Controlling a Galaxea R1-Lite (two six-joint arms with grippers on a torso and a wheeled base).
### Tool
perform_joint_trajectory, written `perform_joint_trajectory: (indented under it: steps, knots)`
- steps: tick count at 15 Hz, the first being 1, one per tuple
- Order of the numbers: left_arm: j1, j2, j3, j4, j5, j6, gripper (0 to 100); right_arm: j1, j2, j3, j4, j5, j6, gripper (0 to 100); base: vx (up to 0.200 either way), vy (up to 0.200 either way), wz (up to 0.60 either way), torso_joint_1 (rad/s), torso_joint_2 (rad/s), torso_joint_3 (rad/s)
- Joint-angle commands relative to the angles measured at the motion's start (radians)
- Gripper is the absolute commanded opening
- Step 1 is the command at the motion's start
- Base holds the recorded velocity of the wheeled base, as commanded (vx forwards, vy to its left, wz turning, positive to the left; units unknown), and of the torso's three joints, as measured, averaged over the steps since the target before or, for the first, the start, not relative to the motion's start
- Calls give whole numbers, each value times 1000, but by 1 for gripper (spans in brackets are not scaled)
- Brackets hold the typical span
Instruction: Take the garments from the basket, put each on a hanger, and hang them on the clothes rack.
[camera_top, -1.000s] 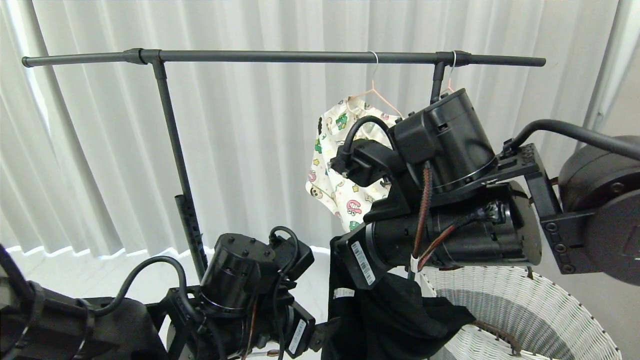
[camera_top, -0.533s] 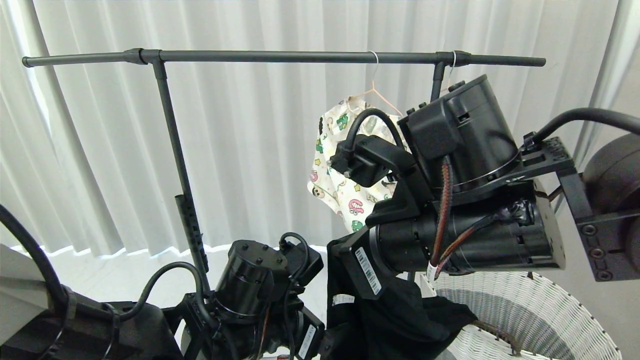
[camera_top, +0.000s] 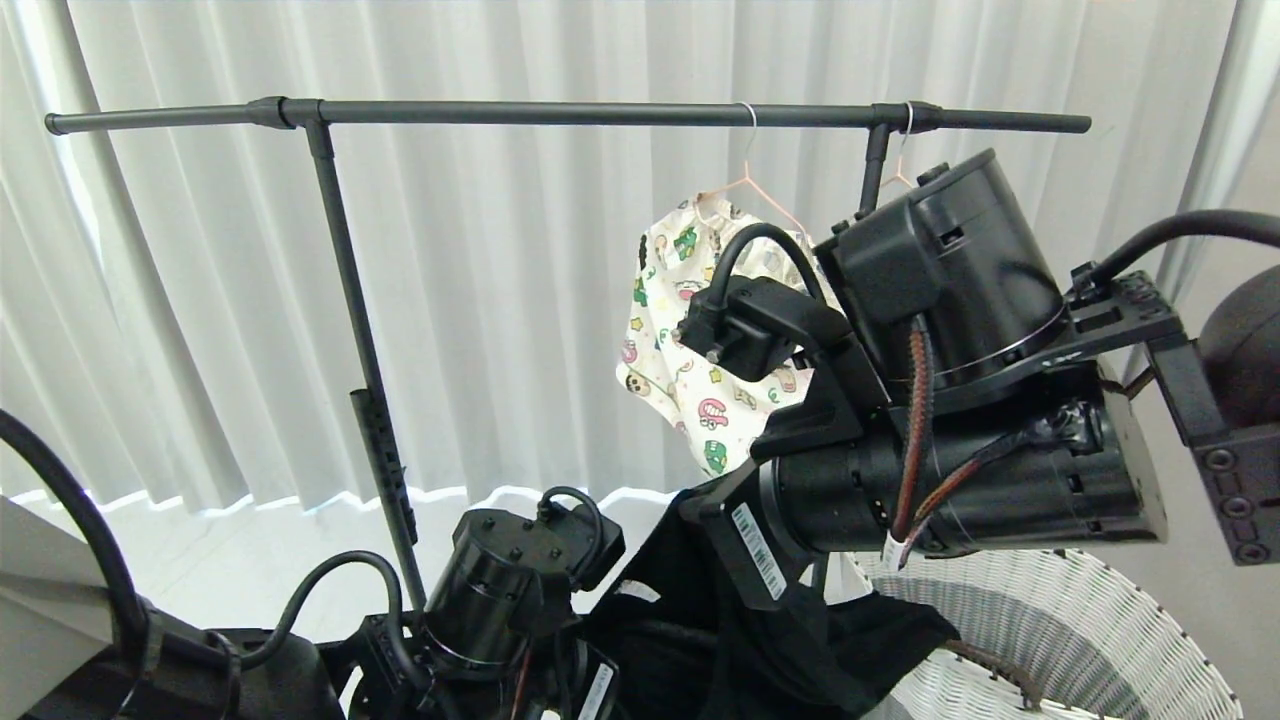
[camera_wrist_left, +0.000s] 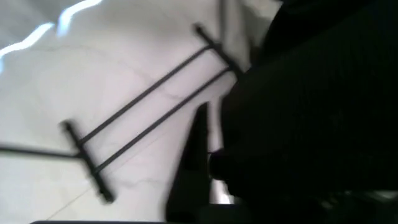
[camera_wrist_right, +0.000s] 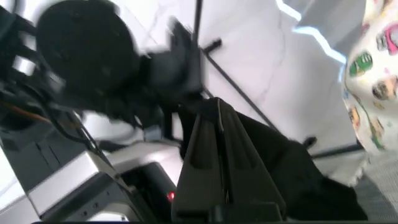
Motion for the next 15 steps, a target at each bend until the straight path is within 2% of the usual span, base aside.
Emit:
perform_joint_trajectory:
  steps: [1, 2, 3, 4, 5, 6, 7, 9, 12, 13, 15]
  knots:
    - [3, -24, 31, -91, 76, -1, 0, -34, -4, 5, 3, -1, 4, 0, 0, 0, 0, 0, 0, 0]
    - [18, -45, 47, -184, 179, 1, 0, -49, 10, 7, -2, -1, 4, 0, 0, 0, 0, 0, 0, 0]
    - [54, -70, 50, -223, 253, 10, 0, -55, 25, 1, -19, -1, 4, 0, 0, 0, 0, 0, 0, 0]
    - [130, -160, 44, -223, 282, 39, 0, -55, 57, -2, -97, -4, -1, 0, 0, 0, 0, 0, 0, 0]
    - [170, -202, 42, -211, 277, 70, 0, -57, 73, -2, -144, -8, -2, 0, 0, 0, 0, 0, 0, 0]
    - [252, -322, 13, -128, 240, 176, 0, -63, 99, -2, -240, -26, -6, 0, 0, 0, 0, 0, 0, 0]
    - [268, -401, -42, -20, 204, 209, 0, -72, 97, -2, -246, -43, -6, 0, 0, 0, 0, 0, 0, 0]
    - [247, -480, -208, 251, 191, 208, 0, -103, 62, 7, -246, -74, -6, 0, 0, 0, 0, 0, 0, 0]
    - [150, -478, -443, 517, 185, 205, 0, -167, -39, 30, -201, -77, -9, 0, 0, 0, 0, 0, 0, 0]
    - [112, -476, -524, 639, 177, 185, 0, -187, -90, 53, -169, -77, -15, 0, 0, 0, 0, 0, 0, 0]
    - [40, -473, -634, 796, 124, 120, 0, -220, -193, 108, -134, -77, -29, 0, 0, 0, 0, 0, 0, 0]
